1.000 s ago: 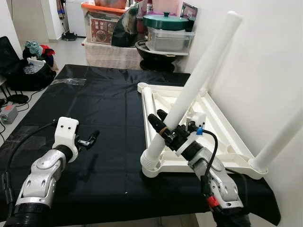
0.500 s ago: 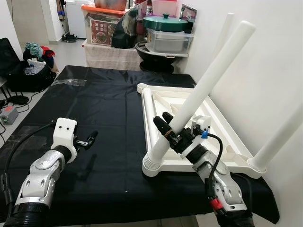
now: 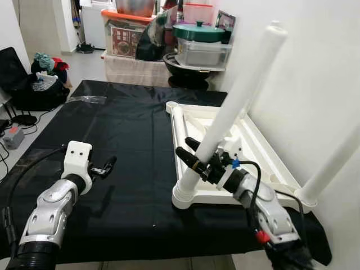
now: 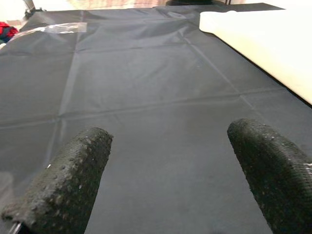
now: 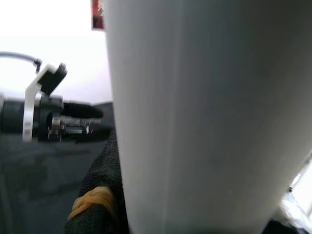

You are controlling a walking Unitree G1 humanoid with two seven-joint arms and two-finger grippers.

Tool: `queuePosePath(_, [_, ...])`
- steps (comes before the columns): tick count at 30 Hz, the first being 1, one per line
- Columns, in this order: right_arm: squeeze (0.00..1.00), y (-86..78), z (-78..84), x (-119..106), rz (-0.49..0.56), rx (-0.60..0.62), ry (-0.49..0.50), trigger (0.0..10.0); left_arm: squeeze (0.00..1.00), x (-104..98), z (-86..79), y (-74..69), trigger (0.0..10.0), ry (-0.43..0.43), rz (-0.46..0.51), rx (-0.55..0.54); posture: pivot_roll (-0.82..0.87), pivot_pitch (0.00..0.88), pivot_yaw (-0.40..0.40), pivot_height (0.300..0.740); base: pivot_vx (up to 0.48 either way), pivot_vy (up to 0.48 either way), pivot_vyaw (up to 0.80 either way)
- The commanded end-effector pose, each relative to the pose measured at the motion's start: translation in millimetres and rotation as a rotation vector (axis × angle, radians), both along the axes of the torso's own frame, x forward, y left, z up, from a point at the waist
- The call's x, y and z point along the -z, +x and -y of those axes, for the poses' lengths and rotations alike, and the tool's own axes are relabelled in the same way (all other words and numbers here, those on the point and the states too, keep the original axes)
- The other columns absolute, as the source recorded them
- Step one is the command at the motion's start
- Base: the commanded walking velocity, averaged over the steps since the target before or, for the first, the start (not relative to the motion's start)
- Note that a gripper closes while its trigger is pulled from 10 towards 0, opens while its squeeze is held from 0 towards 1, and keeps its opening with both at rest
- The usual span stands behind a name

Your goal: Building children table

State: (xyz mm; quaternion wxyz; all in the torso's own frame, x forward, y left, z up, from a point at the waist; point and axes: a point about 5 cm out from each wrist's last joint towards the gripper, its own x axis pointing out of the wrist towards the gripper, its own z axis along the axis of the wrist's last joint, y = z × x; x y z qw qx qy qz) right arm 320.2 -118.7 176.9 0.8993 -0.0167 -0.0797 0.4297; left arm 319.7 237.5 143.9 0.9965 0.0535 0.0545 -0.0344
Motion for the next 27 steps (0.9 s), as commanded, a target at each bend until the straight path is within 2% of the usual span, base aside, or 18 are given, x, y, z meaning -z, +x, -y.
queuePosePath(1, [0.00,-0.1,14.8,27.4,-0.116,0.056,-0.090,0.0,0.00,1.9,2.4,0.7,10.0,-0.003,-0.004,0.004,0.14,0.000,-0.137,0.740,0.000,0.000,0.00])
queuePosePath(5, [0.00,6.9,11.2,17.8,-0.112,-0.084,-0.039,0.0,0.00,4.1,3.8,-0.9,10.0,-0.014,-0.009,0.000,0.16,0.000,-0.152,0.740,0.000,0.000,0.00])
queuePosePath(8, [0.00,7.8,11.6,16.4,-0.106,-0.103,-0.031,0.0,0.00,4.3,4.2,-1.1,10.0,-0.015,-0.009,0.001,0.16,0.000,-0.152,0.740,0.000,0.000,0.00])
queuePosePath(11, [0.00,7.5,9.2,4.7,-0.123,-0.210,0.048,0.0,0.00,5.3,3.2,-1.8,10.0,-0.024,-0.018,0.002,0.16,0.000,-0.157,0.740,0.000,0.000,0.00])
queuePosePath(17, [0.00,9.1,4.8,2.1,-0.144,-0.271,0.081,0.0,0.00,7.9,1.9,-3.8,10.0,-0.028,-0.031,-0.002,0.17,0.000,-0.165,0.740,0.000,0.000,0.00])
queuePosePath(22, [0.00,-1.9,-4.4,10.9,-0.180,-0.371,0.102,0.0,0.00,12.8,0.7,-8.0,10.0,-0.048,-0.055,-0.003,0.17,0.000,-0.165,0.740,0.000,0.000,0.00])
queuePosePath(27, [0.00,-7.5,-4.6,13.8,-0.184,-0.443,0.106,0.0,0.00,14.5,0.7,-7.2,10.0,-0.061,-0.072,0.004,0.17,0.000,-0.166,0.740,0.000,0.000,0.00])
